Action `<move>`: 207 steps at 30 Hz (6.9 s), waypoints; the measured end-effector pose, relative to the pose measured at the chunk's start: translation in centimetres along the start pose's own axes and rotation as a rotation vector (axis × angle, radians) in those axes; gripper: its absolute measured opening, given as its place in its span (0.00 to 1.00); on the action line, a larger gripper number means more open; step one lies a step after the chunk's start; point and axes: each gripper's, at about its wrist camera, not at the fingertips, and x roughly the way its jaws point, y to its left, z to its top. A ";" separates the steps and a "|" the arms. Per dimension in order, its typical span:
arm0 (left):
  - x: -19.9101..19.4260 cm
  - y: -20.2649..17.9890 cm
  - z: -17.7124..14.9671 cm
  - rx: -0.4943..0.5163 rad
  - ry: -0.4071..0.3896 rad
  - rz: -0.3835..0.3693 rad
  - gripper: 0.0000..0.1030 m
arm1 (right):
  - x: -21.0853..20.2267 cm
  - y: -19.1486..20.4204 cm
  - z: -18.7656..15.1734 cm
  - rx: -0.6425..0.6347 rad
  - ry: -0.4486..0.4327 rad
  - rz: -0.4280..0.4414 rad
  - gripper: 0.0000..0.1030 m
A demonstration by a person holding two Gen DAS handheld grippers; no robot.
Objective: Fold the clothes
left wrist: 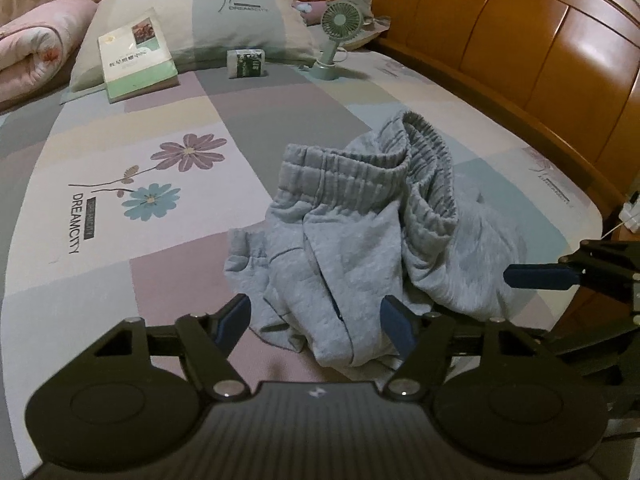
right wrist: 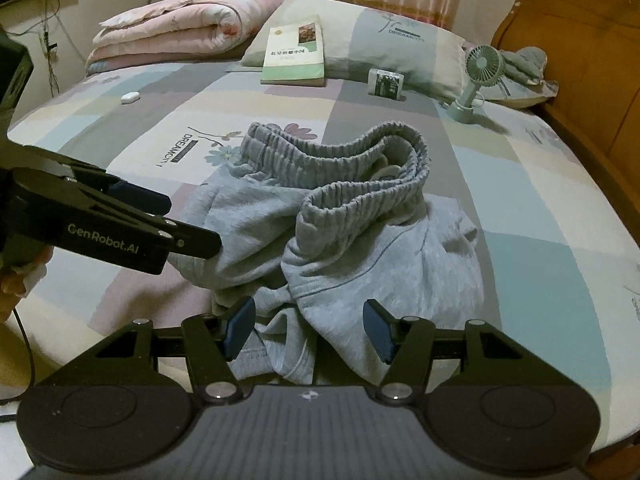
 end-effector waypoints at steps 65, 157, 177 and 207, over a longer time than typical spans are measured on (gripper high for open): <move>3.9 2.7 9.8 0.270 -0.096 -0.220 0.16 | 2.1 -0.9 2.8 0.003 -0.032 -0.145 0.12; 6.2 -7.5 9.2 0.596 0.107 -0.055 0.73 | -2.7 -12.8 -4.0 0.561 -0.014 -0.184 1.00; 4.7 -8.6 4.3 0.511 0.049 -0.028 0.74 | -2.8 -12.6 -7.3 0.743 0.005 -0.136 1.00; 10.8 -3.7 12.2 0.441 -0.001 0.237 0.76 | -2.8 -12.9 -6.9 0.725 0.008 -0.178 1.00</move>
